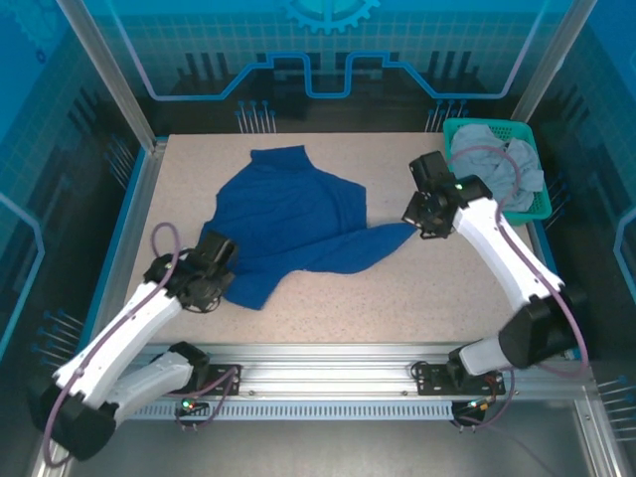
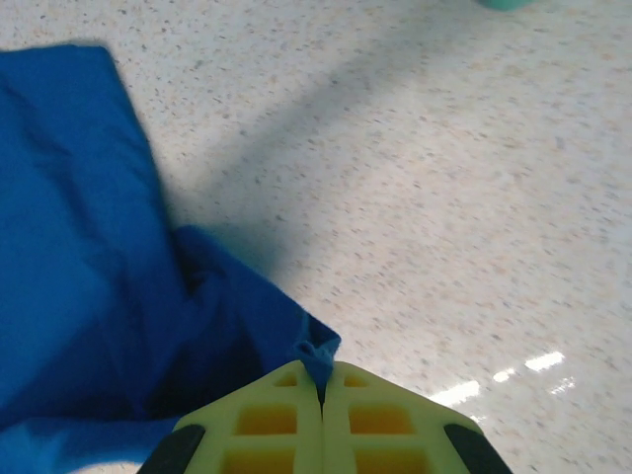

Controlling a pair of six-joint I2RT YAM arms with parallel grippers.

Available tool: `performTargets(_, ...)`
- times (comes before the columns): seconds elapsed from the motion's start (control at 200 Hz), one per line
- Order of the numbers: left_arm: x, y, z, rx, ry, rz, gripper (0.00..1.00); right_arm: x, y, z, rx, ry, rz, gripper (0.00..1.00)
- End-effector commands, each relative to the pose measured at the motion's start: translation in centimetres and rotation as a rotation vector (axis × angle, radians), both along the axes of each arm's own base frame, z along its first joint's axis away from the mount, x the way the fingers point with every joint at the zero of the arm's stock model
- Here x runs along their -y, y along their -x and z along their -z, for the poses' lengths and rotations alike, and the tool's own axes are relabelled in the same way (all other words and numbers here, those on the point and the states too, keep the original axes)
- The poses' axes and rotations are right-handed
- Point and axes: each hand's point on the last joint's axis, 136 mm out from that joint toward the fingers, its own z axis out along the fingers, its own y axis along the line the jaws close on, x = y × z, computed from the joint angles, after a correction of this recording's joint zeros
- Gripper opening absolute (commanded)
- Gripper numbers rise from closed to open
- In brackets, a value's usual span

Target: Fold and stack the t-shirts

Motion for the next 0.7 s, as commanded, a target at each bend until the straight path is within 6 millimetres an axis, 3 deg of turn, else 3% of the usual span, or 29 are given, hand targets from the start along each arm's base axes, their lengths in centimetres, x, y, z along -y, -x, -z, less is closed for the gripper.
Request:
performTargets(0.0, -4.2, 2.1, -3.2, 0.075, -0.166, -0.051, 0.0, 1.7, 5.5, 1.4, -0.076, 0.064, 0.001, 0.0)
performTargets(0.11, -5.4, 1.3, -7.4, 0.246, -0.199, -0.065, 0.0, 0.6, 8.7, 3.0, -0.088, 0.002, -0.087, 0.0)
performTargets(0.16, -5.2, 0.1, -9.7, 0.333, -0.21, -0.035, 0.0, 0.1, 9.2, 3.3, -0.076, -0.035, -0.113, 0.0)
performTargets(0.24, -4.1, -2.4, -12.9, 0.447, -0.213, 0.028, 0.0, -0.2, 8.8, 2.8, -0.03, -0.064, -0.119, 0.0)
performTargets(0.32, -3.1, -4.7, -15.5, 0.5, -0.226, 0.064, 0.0, -0.4, 6.7, 0.9, 0.044, -0.079, -0.119, 0.0)
performTargets(0.435, -1.4, -8.1, -19.5, 0.574, -0.238, 0.119, 0.0, -0.7, 2.3, -3.5, 0.141, -0.09, -0.116, 0.0)
performTargets(0.545, -1.0, -10.9, -24.4, 0.679, -0.243, 0.116, 0.0, -0.7, -1.6, -9.9, 0.281, -0.093, -0.122, 0.0)
performTargets(0.695, -1.3, -12.6, -33.0, 0.89, -0.275, 0.101, 0.0, -0.6, -3.8, -18.1, 0.465, -0.089, -0.151, 0.0)
